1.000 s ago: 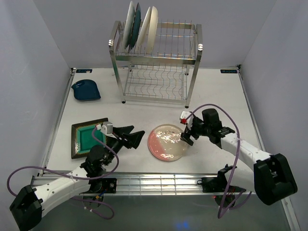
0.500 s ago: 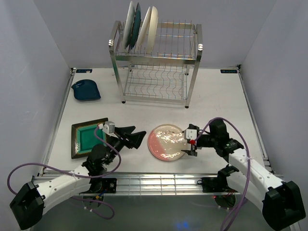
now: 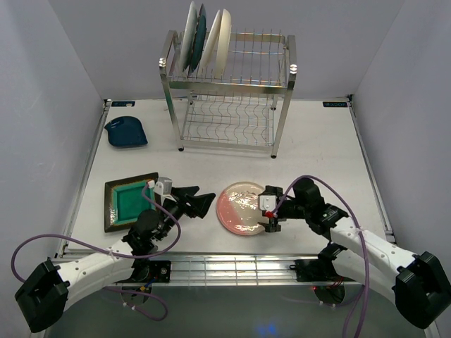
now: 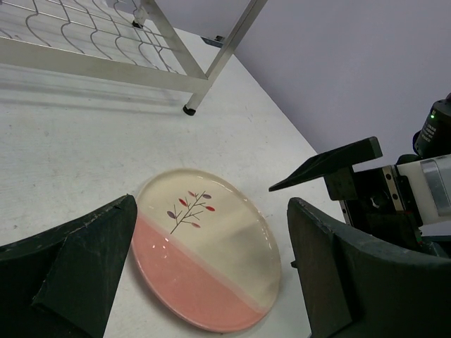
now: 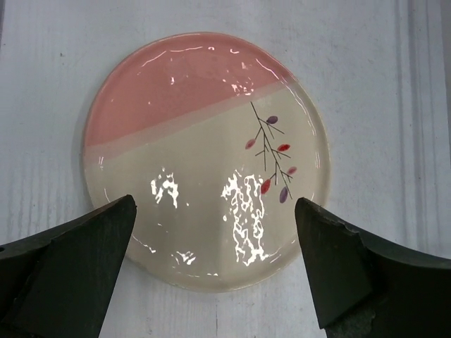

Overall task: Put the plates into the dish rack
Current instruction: Move the plate to the center of the board, then pick up the plate at the center of the board.

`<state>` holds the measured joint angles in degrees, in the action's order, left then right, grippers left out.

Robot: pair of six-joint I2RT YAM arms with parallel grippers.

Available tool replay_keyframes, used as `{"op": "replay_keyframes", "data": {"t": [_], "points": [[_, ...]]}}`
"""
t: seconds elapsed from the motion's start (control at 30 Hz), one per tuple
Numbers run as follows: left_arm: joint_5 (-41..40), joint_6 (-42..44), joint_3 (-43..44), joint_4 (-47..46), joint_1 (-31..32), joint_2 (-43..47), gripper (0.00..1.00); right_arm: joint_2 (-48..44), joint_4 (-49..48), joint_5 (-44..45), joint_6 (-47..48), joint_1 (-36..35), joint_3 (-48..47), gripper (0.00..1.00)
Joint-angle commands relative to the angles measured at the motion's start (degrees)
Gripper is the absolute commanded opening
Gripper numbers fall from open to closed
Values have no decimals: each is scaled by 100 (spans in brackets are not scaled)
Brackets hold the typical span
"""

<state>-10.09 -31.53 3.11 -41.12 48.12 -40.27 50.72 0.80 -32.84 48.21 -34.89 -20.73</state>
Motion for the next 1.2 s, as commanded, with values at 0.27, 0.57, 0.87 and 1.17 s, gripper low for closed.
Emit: {"op": "replay_keyframes", "data": {"t": [0.27,0.57,0.87,1.17], "points": [[243,85,-66,-36,5,55,98,-299,94,568,400,-808,245,78],[666,165,286,8,13,-464,98,-132,1045,68,690,-870,52,74],[596,164,251,17,13,-376,98,42,1082,171,735,-1159,122,70],[639,182,260,8,13,-385,98,649,361,1112,287,-1643,218,53]]}}
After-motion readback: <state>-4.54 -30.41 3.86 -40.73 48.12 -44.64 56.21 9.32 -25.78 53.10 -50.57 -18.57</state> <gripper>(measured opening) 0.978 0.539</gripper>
